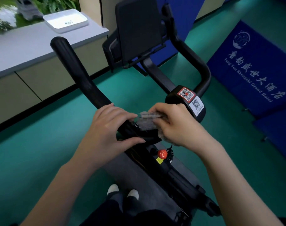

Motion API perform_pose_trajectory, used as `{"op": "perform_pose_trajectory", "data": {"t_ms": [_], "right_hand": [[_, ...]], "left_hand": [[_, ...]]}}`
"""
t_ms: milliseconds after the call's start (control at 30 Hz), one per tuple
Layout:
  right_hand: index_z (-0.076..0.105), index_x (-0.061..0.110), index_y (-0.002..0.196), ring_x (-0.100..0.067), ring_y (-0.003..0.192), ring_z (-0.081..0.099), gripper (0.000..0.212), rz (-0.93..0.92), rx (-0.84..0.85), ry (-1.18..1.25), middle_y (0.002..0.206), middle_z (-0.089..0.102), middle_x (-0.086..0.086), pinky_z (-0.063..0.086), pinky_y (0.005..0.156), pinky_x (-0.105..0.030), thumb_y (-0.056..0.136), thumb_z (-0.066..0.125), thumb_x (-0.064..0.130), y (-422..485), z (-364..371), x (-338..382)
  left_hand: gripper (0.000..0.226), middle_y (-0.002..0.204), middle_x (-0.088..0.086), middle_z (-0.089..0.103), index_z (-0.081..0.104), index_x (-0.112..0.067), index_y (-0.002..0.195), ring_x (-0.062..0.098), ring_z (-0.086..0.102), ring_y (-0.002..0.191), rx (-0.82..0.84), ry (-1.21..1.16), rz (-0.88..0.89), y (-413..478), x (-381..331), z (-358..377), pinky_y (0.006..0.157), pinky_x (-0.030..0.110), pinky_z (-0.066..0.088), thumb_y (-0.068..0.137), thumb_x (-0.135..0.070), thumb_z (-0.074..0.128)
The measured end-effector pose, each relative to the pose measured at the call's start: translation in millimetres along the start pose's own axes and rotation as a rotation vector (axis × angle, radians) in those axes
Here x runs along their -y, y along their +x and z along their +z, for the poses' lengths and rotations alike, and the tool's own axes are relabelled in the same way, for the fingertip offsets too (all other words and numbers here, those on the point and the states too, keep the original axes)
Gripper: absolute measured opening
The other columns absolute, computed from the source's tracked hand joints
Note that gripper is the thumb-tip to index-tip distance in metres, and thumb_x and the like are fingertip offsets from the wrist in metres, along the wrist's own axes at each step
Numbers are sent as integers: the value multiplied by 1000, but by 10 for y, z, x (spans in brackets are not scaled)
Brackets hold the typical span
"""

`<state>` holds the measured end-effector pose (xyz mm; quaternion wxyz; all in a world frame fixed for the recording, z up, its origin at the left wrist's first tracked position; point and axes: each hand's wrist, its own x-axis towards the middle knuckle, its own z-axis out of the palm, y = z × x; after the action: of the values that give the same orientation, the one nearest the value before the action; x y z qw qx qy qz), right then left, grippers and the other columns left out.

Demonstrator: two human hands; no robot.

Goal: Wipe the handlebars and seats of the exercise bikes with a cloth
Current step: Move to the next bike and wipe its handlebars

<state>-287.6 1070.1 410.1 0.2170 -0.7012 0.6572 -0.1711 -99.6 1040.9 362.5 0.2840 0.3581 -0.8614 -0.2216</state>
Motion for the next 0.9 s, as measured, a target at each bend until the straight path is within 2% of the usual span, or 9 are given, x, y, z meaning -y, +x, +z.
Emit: {"op": "perform_pose_trajectory", "data": {"t_ms": [100, 200, 333, 433, 533, 633, 733, 833, 900], "right_hand": [[67, 12, 96, -8, 77, 45, 23, -57, -71, 24, 72, 46, 18, 33, 67, -15, 82, 56, -3, -174, 76, 1], [66, 24, 95, -5, 75, 56, 27, -44, -153, 225, 79, 62, 12, 41, 67, -13, 82, 57, 2, -355, 62, -148], [60, 27, 94, -10, 55, 55, 19, 201, -663, 452, 66, 57, 14, 45, 54, -28, 86, 51, 13, -626, 224, -520], [58, 10, 100, -8, 72, 56, 18, 346, -950, 470, 81, 57, 4, 45, 67, -34, 88, 52, -1, -550, 535, -589], [56, 3, 100, -20, 91, 56, 21, 324, -1014, 480, 96, 57, -7, 47, 82, -39, 85, 50, -9, -459, 805, -469], [57, 14, 101, -16, 92, 58, 20, 322, -992, 592, 97, 59, -1, 47, 83, -29, 87, 50, 3, -622, 1009, -419], [58, 18, 99, -11, 90, 60, 14, 493, -1012, 796, 94, 63, 3, 50, 85, -36, 90, 52, 8, -715, 1043, -529], [57, 14, 102, -17, 94, 59, 14, 717, -1047, 1061, 99, 63, -6, 47, 96, -45, 94, 51, 4, -486, 966, -701], [54, 6, 107, -23, 93, 57, 14, 734, -1047, 1223, 99, 61, -13, 45, 96, -43, 94, 50, 0, -297, 944, -710]], "left_hand": [[55, 97, -6, 64, 68, -17, 101, 14, 58, 98, 32, 31, 18, 32, -41, 7, 107, 33, 26, 72, -63, 58], [55, 97, -10, 63, 67, -21, 100, 12, 58, 100, 84, 47, 37, 53, -82, 34, 110, 30, 19, 73, -67, 54], [57, 99, -13, 64, 67, -24, 103, 8, 57, 104, 127, 66, 41, 45, -124, 113, 113, 30, 14, 73, -70, 52], [50, 93, -16, 65, 70, -26, 98, 9, 57, 99, 133, 108, 46, 44, -155, 182, 111, 37, 17, 75, -67, 52], [44, 88, -19, 65, 71, -29, 96, 9, 56, 93, 124, 130, 31, 38, -152, 222, 109, 41, 22, 77, -64, 53], [42, 86, -19, 65, 71, -31, 95, 7, 55, 91, 117, 143, 25, 39, -151, 236, 108, 41, 24, 77, -63, 53], [40, 86, -19, 65, 71, -31, 94, 7, 54, 89, 101, 140, 23, 41, -159, 248, 107, 39, 23, 77, -63, 53], [39, 85, -19, 65, 71, -30, 93, 7, 54, 88, 86, 150, 27, 29, -158, 262, 108, 39, 23, 77, -62, 55], [39, 85, -18, 65, 71, -29, 93, 8, 55, 88, 82, 156, 28, 24, -156, 269, 108, 40, 24, 77, -61, 56]]}}
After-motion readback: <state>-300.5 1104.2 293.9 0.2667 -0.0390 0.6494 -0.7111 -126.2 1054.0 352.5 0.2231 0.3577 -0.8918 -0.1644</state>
